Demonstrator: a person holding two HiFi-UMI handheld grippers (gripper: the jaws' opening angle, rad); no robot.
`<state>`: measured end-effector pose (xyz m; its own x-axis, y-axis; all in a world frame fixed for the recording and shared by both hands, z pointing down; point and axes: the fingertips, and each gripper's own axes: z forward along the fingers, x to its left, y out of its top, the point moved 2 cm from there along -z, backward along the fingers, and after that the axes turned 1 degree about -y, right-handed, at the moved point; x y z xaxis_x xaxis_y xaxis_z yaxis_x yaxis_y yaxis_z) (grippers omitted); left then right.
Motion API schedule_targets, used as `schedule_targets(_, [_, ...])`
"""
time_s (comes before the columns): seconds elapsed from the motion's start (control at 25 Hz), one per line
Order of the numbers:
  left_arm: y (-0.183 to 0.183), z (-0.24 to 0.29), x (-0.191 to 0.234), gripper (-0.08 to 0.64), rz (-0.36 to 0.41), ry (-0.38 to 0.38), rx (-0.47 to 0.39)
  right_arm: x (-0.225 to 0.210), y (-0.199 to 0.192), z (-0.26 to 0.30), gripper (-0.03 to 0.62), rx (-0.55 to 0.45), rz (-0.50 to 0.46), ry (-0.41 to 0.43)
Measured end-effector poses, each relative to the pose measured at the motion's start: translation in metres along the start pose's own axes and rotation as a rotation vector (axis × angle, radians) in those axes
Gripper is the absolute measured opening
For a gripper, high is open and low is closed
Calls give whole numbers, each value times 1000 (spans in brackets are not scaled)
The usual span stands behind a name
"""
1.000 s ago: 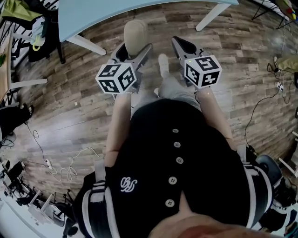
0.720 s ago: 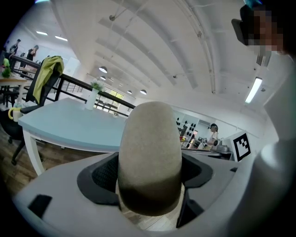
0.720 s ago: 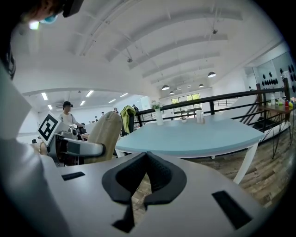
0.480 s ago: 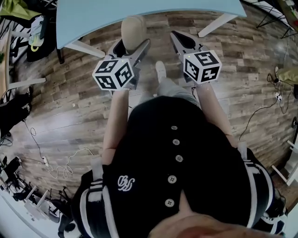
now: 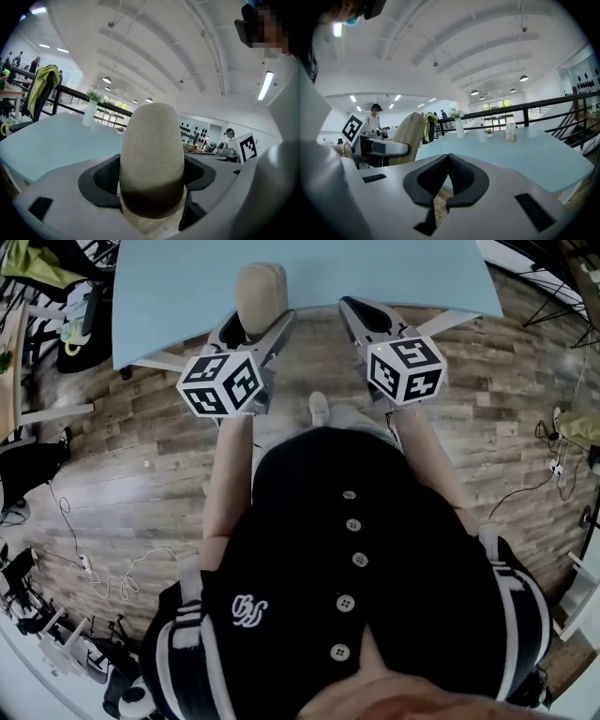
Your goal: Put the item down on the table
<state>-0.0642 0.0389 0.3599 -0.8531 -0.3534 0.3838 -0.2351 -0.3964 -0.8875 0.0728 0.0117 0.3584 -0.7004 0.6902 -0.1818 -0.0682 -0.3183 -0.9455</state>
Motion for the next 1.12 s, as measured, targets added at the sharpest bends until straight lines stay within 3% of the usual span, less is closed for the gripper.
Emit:
schedule_targets(0.4, [11, 37, 29, 388, -35, 64, -5, -37, 10, 40, 12, 6, 16, 34])
schedule_targets(0.88, [33, 92, 61, 388, -59, 57, 19, -74, 22, 85, 11, 7, 67, 36])
schedule_targets(1.12, [51, 124, 97, 388, -63, 48, 41, -93, 34, 133, 11, 9, 83, 33])
